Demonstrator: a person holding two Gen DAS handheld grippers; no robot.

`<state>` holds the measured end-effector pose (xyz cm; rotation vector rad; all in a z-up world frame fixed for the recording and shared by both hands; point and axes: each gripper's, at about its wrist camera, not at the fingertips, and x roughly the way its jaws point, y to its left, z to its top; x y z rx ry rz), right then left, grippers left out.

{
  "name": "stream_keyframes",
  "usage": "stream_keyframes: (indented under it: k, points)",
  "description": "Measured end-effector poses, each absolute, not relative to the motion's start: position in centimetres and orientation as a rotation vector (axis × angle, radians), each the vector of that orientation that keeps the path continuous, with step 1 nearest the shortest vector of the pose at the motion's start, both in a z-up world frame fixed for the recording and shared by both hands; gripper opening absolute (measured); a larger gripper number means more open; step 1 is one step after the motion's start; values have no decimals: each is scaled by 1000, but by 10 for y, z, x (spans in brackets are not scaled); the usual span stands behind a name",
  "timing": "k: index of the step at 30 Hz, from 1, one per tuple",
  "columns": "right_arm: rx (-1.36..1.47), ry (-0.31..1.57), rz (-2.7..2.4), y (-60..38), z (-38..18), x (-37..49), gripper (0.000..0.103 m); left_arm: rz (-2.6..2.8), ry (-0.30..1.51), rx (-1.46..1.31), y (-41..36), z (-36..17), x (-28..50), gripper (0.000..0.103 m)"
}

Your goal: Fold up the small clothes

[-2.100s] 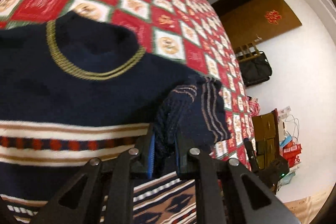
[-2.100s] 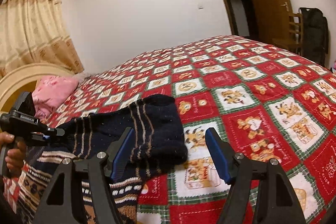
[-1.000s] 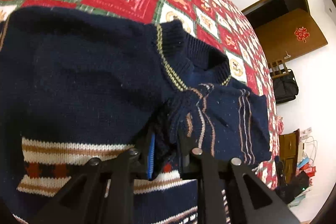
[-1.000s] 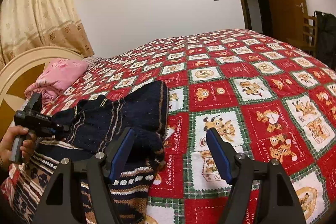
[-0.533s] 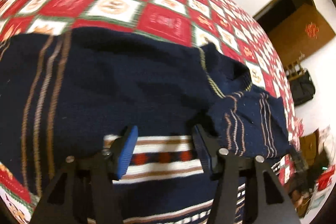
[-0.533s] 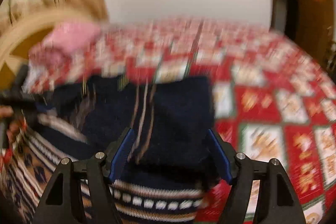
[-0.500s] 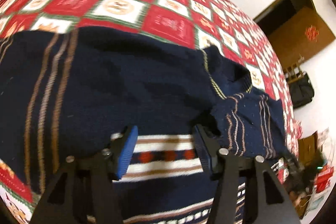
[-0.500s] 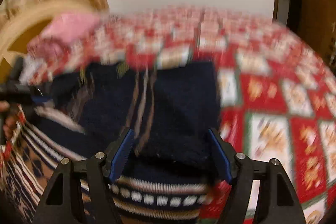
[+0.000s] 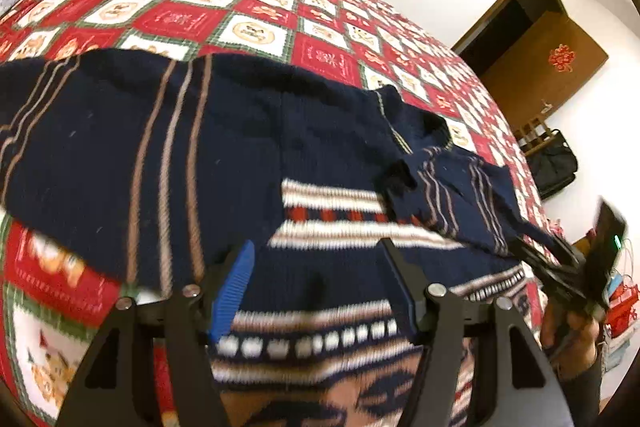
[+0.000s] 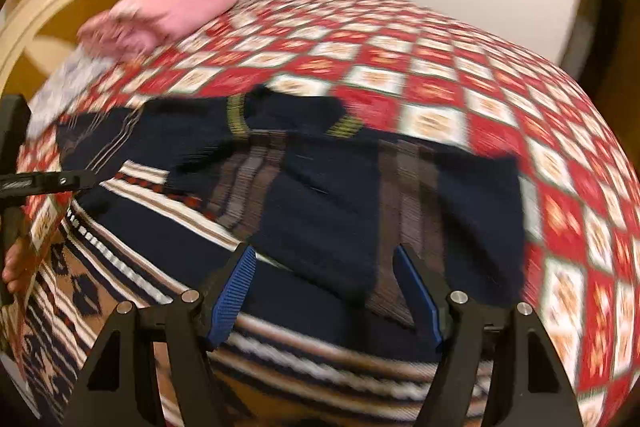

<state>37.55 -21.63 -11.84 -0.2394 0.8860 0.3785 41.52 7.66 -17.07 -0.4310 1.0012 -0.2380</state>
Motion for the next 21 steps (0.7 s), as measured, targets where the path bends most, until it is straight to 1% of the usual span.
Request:
stream_keyframes:
  k: [2,5,7,9,12,14,17,19,21]
  points:
    - [-273,936,346,-178,-130,398,72,-234,996,-431,88,-169,405,67]
    - [-320,943,256,-139,-147,426,72,-215,973,-442,110,-166,388,74]
    - [-362,937,195,-116,-157,447,72,-200,966,-445,124,-165,377,75]
    - [-336,925,204,-92,-160,460,72,-173,957,-445,147,-166,366,75]
    - [-253,837,320,-75,-147,452,72,-110,946,-435,179,-169,356,75]
    - [-296,852,345,-62,-152,446,72,-66,942,-444,202,-172,350,75]
    - [-351,818,323,-65,-154,429,72,25,923,-458,237,-177,343,75]
    - [-330,876,335,-75,-162,426,72,93,917,-454,256,-183,343,75]
    - [-229,975,396,-90,-176,430,72,167,901,-452,274,-185,345,75]
